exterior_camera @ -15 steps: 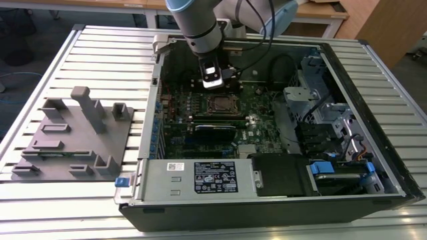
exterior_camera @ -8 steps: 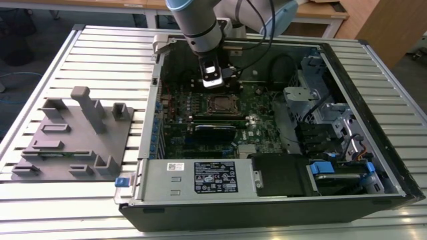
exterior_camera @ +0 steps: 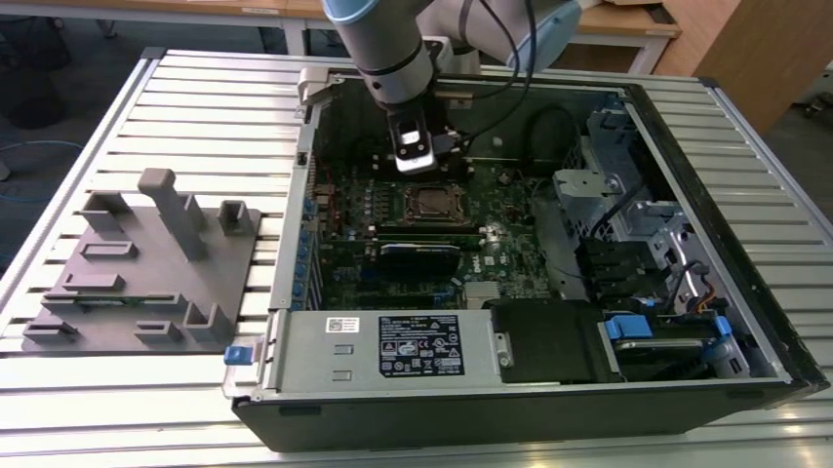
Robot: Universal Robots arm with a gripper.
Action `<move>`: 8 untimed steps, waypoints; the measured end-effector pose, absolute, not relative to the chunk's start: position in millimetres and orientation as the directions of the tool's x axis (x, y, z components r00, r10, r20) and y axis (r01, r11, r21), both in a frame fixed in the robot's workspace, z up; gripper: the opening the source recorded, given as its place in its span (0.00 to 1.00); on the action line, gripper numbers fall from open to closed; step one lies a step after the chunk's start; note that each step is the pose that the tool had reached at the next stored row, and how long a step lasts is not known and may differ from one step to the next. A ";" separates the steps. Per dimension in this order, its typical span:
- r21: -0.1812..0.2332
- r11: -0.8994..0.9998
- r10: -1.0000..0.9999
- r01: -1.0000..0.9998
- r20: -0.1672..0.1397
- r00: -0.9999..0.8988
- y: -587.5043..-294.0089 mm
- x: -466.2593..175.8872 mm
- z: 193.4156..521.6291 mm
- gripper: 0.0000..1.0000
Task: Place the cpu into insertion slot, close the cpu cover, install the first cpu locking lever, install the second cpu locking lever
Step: 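Install the first cpu locking lever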
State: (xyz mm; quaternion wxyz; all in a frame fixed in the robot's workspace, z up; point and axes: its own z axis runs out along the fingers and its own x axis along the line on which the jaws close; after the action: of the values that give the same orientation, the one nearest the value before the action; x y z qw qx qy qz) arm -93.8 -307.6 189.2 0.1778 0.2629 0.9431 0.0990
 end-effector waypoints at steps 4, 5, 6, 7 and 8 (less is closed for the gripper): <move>0.280 0.842 0.531 0.461 -0.283 -0.799 -308.1 -93.8 188.1 0.10; 0.280 0.842 0.531 0.461 -0.283 -0.799 -308.2 -93.8 187.9 0.10; 0.280 0.842 0.531 0.461 -0.283 -0.799 -308.3 -93.8 187.6 0.10; 0.280 0.842 0.531 0.461 -0.283 -0.799 -308.4 -93.8 187.4 0.10; 0.280 0.842 0.531 0.461 -0.283 -0.799 -308.6 -93.8 187.1 0.10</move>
State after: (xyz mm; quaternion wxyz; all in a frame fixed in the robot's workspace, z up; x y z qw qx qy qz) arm -93.8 -308.6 187.1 0.1779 0.2628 0.9431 0.0990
